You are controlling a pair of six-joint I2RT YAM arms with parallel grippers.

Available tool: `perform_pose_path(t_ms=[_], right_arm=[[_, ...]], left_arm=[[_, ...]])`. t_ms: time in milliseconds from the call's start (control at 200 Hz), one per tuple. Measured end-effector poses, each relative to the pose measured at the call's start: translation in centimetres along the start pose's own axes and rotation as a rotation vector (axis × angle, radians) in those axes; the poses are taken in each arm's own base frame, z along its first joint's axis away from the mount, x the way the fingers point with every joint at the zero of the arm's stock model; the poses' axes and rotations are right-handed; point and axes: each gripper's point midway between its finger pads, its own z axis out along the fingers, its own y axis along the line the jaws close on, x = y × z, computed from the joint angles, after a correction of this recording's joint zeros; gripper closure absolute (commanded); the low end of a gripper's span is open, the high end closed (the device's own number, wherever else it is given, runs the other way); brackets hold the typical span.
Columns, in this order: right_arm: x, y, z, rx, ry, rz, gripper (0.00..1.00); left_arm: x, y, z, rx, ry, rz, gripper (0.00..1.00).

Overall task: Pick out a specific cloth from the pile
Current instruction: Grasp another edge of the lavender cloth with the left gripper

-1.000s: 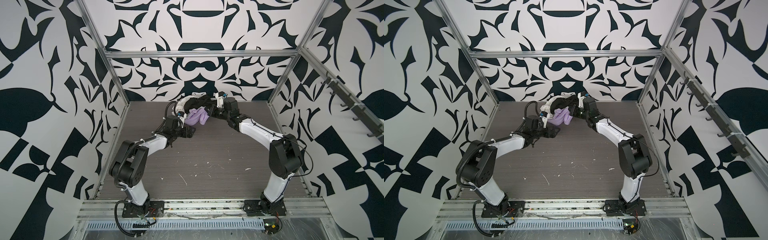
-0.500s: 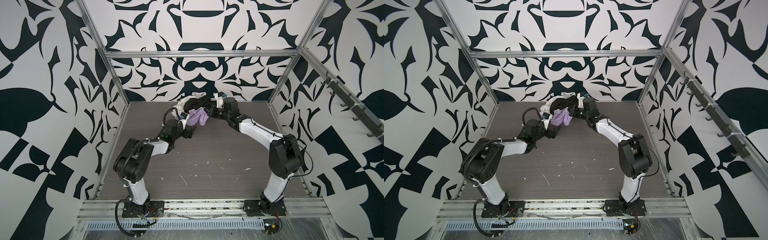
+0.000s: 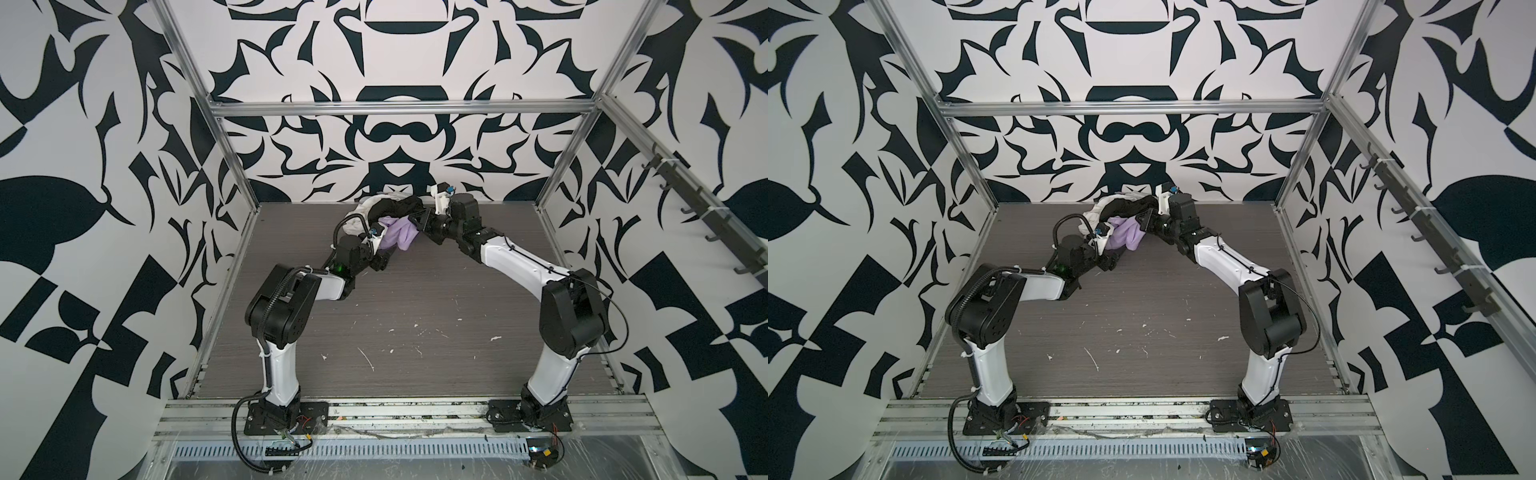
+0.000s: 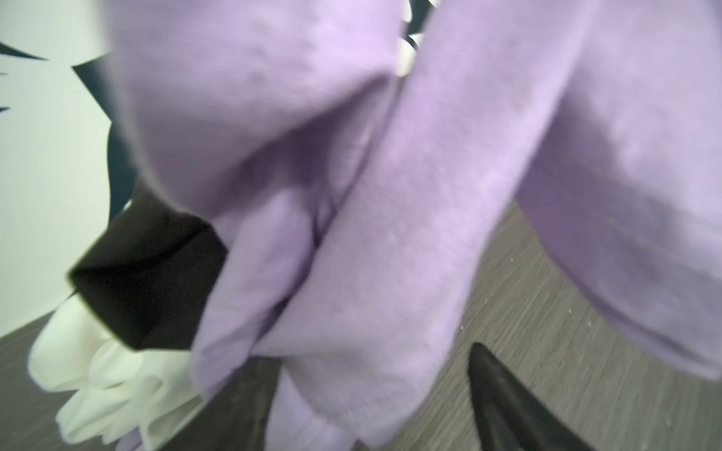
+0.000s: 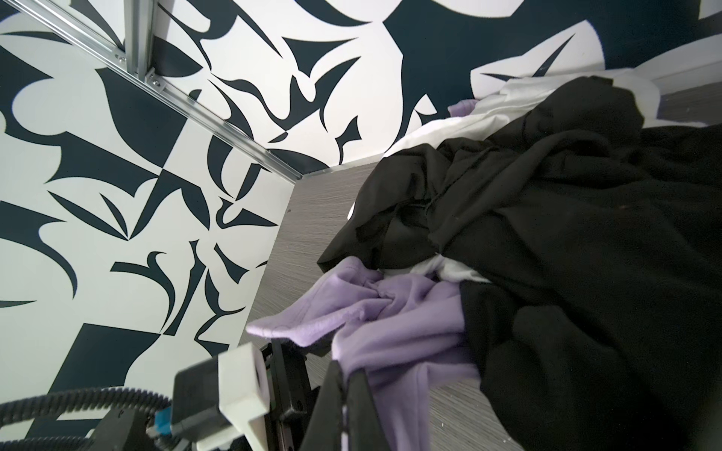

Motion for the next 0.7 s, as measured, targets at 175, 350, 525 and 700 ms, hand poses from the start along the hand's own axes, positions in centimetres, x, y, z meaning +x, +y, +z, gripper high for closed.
perform_pose_path(t_ms=[175,350,525,700], right_arm=[[-0.09,0.05,-0.04,-0.006,0.000,0.010,1.00],[-0.09,0.11,-0.04,-0.010,0.000,0.012,1.00],[-0.13,0.07,-0.07,-0.009,0.000,0.014,1.00],[-0.20,-0.01,-0.10,-0.008,-0.002,0.015,1.00]], left_arm=[[-0.21,0.23,0.09,-0.007,0.000,0.011,0.52],[-0.19,0.41,0.09,-0.018,0.001,0.012,0.73],[-0.21,0.51,0.08,-0.023,0.001,0.011,0.89],[-0.39,0.50,0.02,-0.023,-0.002,-0.003,0.98]])
